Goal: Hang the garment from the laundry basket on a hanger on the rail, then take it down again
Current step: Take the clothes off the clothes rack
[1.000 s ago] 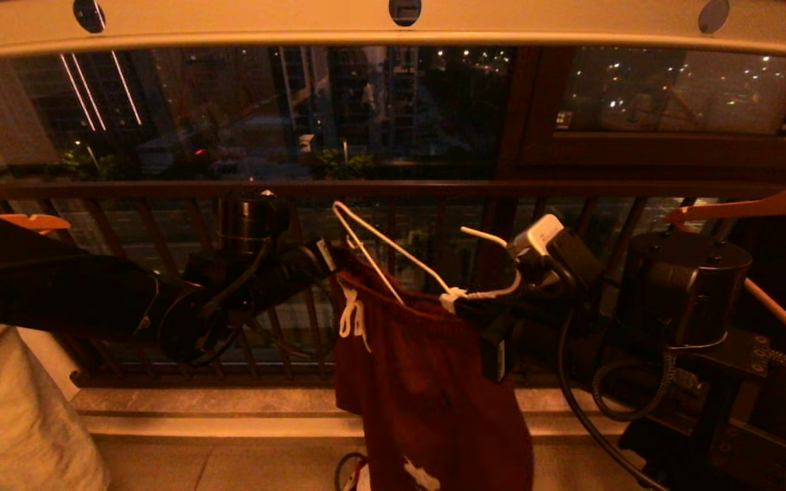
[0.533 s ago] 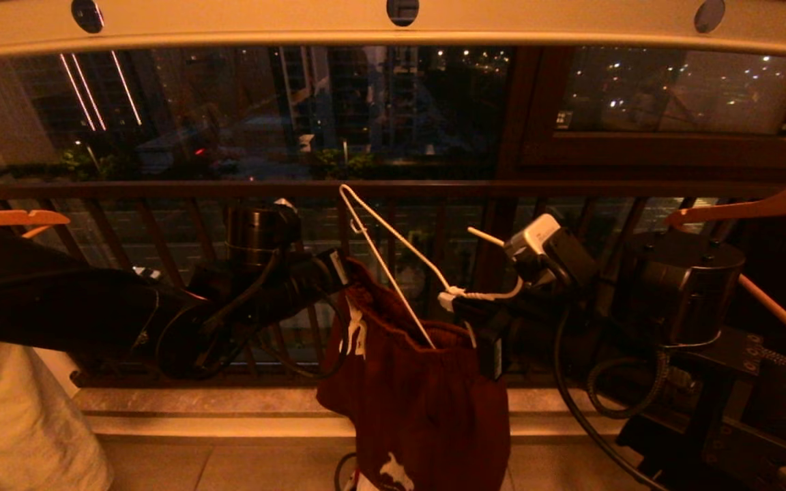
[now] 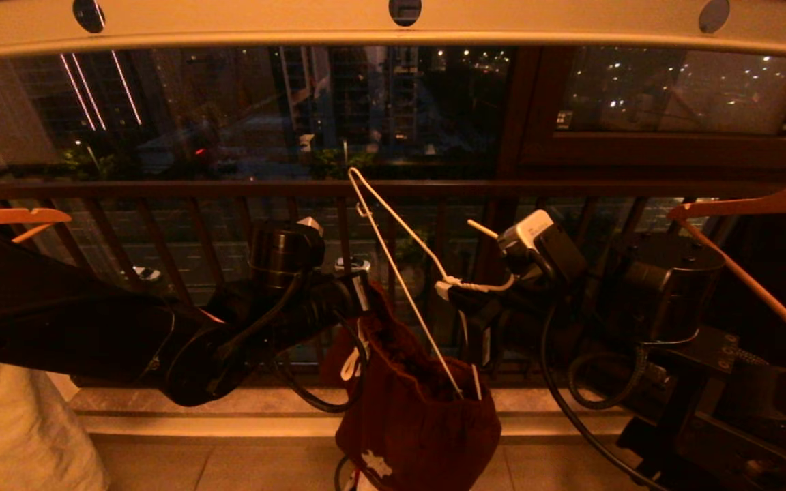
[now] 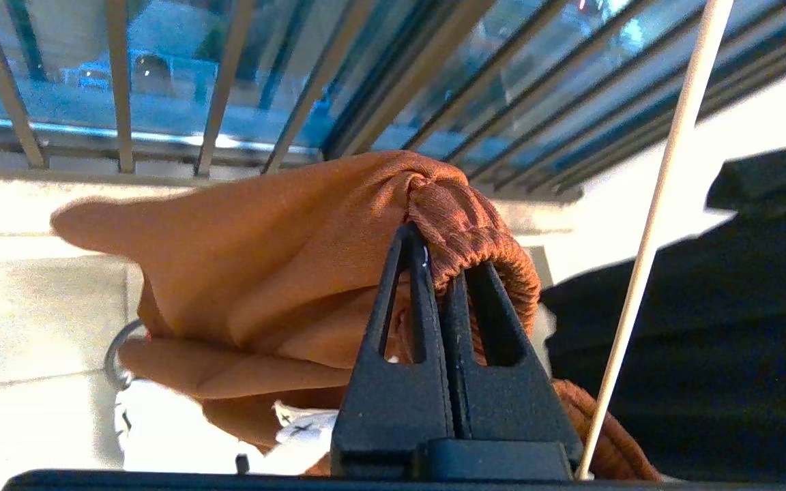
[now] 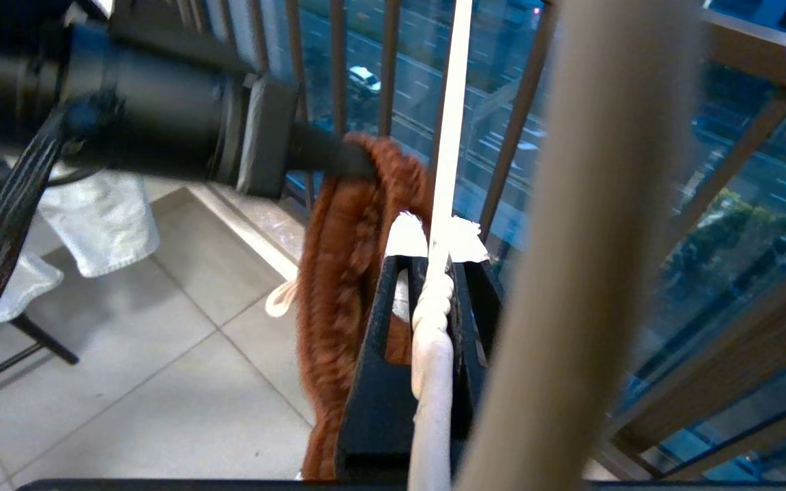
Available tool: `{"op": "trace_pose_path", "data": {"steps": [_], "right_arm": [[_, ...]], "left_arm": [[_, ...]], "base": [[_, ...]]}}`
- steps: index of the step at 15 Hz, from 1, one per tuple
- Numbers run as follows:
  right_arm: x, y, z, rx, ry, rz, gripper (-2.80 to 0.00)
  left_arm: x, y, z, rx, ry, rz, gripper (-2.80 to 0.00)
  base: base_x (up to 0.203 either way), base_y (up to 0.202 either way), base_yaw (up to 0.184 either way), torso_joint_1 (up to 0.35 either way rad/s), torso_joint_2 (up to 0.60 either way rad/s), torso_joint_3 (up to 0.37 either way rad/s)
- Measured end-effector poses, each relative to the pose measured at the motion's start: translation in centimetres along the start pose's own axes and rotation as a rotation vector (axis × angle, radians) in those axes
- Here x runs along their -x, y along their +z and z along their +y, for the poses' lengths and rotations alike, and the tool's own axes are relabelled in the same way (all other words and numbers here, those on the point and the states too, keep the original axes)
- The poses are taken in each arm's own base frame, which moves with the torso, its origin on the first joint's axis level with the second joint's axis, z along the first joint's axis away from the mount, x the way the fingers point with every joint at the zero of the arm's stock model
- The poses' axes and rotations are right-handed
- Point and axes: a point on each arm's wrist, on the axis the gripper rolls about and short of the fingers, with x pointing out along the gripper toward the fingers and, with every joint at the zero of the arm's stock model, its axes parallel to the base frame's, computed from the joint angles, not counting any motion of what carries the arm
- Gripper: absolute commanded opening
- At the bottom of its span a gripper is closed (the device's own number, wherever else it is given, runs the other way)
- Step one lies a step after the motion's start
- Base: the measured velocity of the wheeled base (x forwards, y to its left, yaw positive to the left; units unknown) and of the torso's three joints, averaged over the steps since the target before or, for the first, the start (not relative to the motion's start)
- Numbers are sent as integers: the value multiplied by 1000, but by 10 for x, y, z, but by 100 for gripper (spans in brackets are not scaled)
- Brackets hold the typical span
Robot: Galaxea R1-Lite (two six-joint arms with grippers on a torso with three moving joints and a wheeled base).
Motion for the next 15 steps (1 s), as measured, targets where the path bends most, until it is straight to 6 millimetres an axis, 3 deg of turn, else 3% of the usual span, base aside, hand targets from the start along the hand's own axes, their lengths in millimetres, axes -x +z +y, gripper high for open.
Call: {"op": "trace_pose_path", "data": {"steps": [15], "right_arm": [[-4,7,-7,-4,-66,-54,-280]], "left_arm": [[-11,-42,8,-117,29,130,-280]], "base": [[0,0,0,0,0,0]]}}
